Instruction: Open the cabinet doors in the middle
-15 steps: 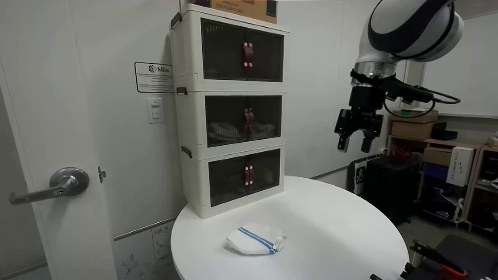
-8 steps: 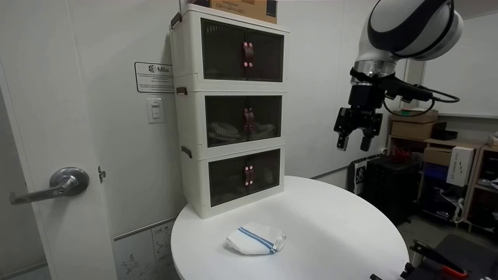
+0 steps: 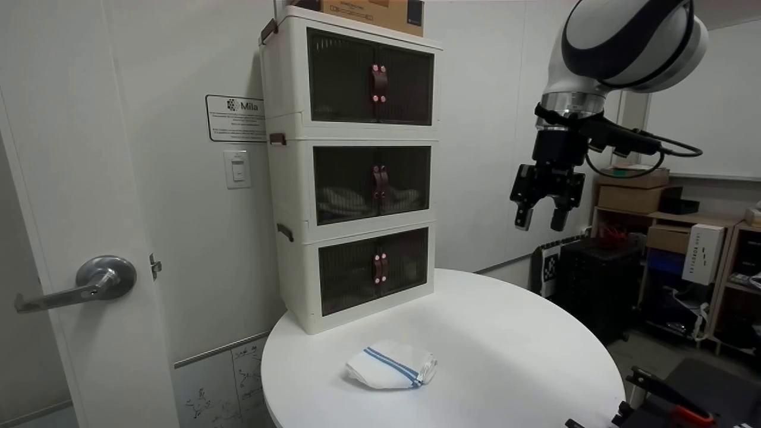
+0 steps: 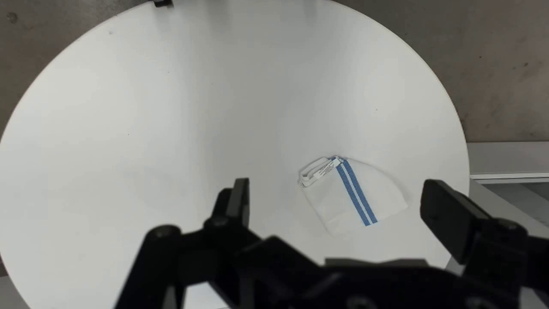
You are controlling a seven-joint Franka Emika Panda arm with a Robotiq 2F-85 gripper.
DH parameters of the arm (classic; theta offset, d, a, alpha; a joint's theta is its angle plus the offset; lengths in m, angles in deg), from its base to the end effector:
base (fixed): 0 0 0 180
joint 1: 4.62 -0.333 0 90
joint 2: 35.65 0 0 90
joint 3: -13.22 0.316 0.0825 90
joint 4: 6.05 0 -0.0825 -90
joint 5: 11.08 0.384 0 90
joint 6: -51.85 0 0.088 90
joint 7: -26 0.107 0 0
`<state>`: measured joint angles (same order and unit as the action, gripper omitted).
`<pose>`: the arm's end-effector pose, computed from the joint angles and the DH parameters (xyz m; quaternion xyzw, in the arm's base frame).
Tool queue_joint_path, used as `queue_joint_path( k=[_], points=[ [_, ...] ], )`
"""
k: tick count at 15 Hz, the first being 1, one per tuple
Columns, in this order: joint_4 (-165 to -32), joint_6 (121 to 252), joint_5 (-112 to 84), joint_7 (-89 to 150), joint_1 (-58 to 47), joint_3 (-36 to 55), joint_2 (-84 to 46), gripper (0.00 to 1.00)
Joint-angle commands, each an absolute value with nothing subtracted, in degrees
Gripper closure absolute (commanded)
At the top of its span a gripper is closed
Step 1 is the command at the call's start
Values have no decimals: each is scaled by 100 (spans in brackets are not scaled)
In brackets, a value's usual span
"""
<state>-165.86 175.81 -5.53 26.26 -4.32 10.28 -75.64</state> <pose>0.3297 -0.0134 0.4084 -0.9964 0.0507 -0.0365 0.0568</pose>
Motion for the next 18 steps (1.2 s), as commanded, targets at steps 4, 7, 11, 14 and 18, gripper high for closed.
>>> queue_joint_path(
  k=[4,7,11,14,18],
  points=[
    [-16480,17817,-487,2596,-434,1035,-7314,0],
    [-16302,18165,-351,2472,-544,977,-6976,0],
    [-16016,19038,132,1995,-891,822,-6314,0],
    [-15720,19848,472,1584,-1122,712,-5780,0],
    [-15204,20684,853,908,-1421,431,-5086,0]
  ],
)
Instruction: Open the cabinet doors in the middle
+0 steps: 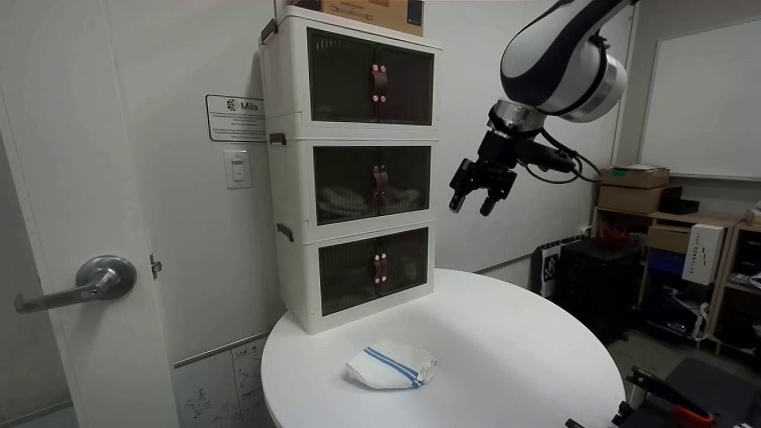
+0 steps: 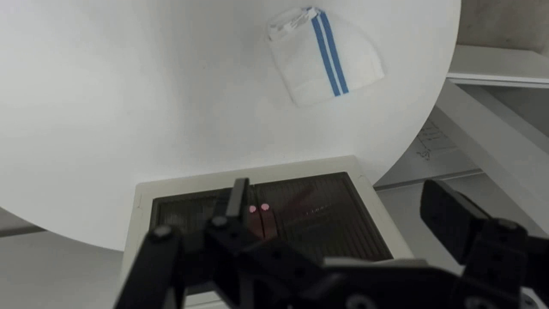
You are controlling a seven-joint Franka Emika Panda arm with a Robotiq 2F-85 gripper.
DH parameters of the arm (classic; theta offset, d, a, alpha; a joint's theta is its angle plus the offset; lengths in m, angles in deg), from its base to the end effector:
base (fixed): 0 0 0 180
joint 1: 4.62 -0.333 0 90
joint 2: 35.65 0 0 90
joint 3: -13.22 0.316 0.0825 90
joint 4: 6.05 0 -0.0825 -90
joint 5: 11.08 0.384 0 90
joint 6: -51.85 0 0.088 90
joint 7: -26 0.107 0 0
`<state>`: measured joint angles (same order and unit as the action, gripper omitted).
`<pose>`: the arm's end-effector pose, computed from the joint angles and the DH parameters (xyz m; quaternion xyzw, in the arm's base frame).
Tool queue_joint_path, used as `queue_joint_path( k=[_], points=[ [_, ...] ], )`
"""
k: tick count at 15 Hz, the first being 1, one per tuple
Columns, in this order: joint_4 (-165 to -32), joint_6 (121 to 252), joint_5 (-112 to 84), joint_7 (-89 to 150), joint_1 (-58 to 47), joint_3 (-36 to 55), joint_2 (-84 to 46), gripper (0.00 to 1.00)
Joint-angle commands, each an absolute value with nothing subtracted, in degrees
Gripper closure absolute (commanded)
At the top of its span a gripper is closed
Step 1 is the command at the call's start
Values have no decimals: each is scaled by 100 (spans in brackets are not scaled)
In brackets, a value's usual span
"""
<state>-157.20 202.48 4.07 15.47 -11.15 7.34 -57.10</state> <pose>0.4295 -0.0011 0.4053 -0.9788 0.0059 -0.1851 0.0876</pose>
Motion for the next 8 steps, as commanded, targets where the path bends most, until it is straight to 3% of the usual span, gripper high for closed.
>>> queue_joint_path(
  k=[1,8],
  points=[
    [-15021,20833,1102,589,-1555,308,-4899,0],
    [-13287,20138,3430,-2289,-2161,-545,-3718,0]
  ],
)
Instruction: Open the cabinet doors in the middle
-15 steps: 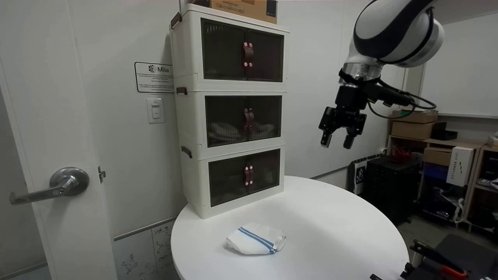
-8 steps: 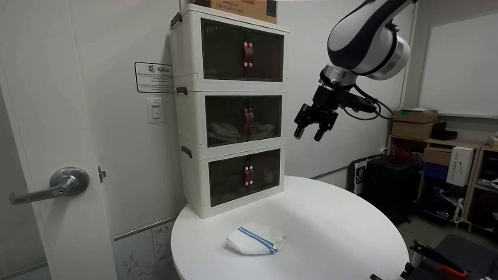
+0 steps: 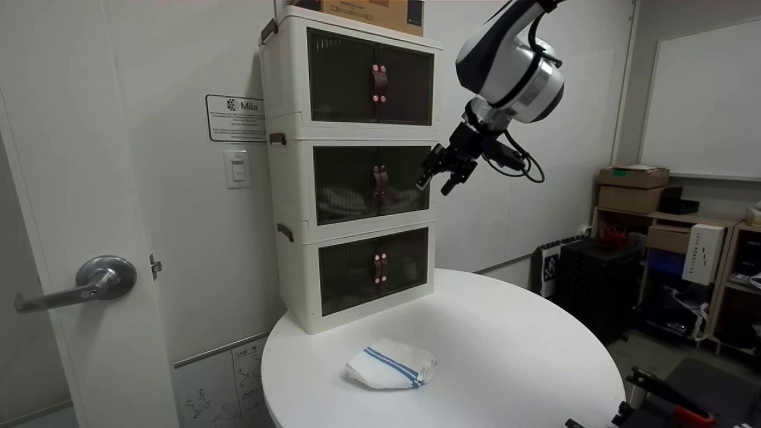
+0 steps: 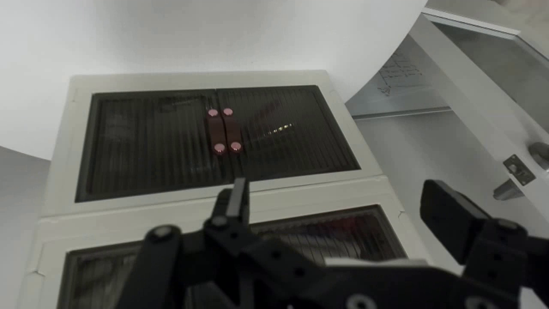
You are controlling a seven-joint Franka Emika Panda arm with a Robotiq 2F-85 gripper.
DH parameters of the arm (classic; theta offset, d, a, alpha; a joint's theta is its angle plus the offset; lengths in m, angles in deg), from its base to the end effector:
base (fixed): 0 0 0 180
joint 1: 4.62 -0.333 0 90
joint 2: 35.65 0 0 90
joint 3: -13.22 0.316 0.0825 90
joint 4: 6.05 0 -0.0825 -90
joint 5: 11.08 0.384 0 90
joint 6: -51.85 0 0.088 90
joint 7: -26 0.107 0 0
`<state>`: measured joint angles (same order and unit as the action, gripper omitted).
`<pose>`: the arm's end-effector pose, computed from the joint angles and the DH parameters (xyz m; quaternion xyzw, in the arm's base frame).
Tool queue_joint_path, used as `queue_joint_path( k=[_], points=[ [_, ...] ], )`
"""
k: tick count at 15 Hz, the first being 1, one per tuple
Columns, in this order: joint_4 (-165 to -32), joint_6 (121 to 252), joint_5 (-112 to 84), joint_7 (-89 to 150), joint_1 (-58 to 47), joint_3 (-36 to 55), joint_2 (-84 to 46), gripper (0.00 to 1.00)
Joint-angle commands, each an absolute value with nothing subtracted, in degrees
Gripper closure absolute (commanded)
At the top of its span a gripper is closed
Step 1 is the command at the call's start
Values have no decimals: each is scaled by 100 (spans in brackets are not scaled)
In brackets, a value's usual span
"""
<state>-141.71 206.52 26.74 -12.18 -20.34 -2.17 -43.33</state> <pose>0.5159 -0.0197 0.4210 -0.9507 -0.0607 -0.2708 0.1381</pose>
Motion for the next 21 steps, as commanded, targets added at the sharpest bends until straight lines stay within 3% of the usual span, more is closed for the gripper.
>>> queue_joint_path(
  k=[1,4,5,10,21],
  points=[
    [-13047,19935,3630,-2617,-2100,-598,-3551,0],
    [-12399,19343,4187,-3393,-1894,-747,-3061,0],
    [-12222,19173,4381,-3580,-1171,-113,-2917,0],
    [-11452,18872,5602,-4197,-302,564,-2180,0],
    [-10251,18565,6722,-4627,189,1170,-1078,0]
  ],
)
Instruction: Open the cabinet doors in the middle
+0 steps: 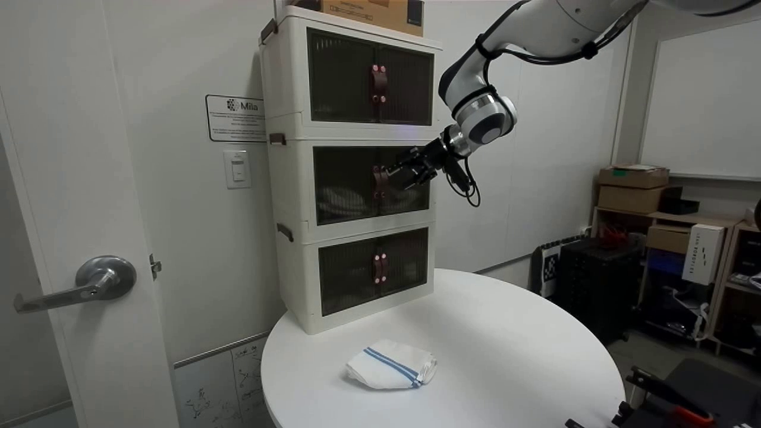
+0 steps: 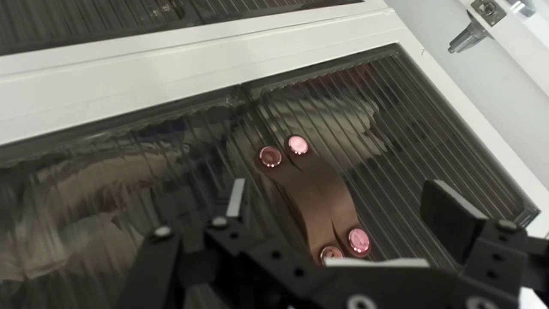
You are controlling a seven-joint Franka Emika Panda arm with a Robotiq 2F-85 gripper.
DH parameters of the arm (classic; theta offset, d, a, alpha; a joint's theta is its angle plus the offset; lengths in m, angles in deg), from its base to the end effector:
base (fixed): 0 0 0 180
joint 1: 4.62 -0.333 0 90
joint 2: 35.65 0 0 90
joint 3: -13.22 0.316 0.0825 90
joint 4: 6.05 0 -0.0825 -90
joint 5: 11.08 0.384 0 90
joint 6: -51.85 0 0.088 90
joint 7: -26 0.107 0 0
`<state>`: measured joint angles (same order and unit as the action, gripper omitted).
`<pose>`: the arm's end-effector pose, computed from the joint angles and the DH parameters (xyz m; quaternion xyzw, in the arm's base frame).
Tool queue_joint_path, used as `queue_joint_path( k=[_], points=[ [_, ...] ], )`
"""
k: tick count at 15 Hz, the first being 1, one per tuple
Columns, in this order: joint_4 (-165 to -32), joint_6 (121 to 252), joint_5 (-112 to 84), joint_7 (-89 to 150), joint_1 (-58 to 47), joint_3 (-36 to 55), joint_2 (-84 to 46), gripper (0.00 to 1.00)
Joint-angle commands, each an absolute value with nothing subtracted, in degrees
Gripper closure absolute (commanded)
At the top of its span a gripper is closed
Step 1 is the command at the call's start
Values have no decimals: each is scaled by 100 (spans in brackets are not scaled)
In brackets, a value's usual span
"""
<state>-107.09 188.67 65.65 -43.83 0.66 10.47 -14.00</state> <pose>0.6712 -0.0826 0.3820 -0.8745 -0.0635 -0.3729 0.3036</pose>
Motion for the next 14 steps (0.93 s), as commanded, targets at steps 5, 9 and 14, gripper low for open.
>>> queue_joint_path(
  k=[5,9,14],
  points=[
    [-10005,18299,6438,-4930,97,1255,-883,0],
    [-9981,18425,6277,-5302,75,1271,-864,0],
    [-10004,18512,6297,-5736,118,1273,-926,0]
  ],
)
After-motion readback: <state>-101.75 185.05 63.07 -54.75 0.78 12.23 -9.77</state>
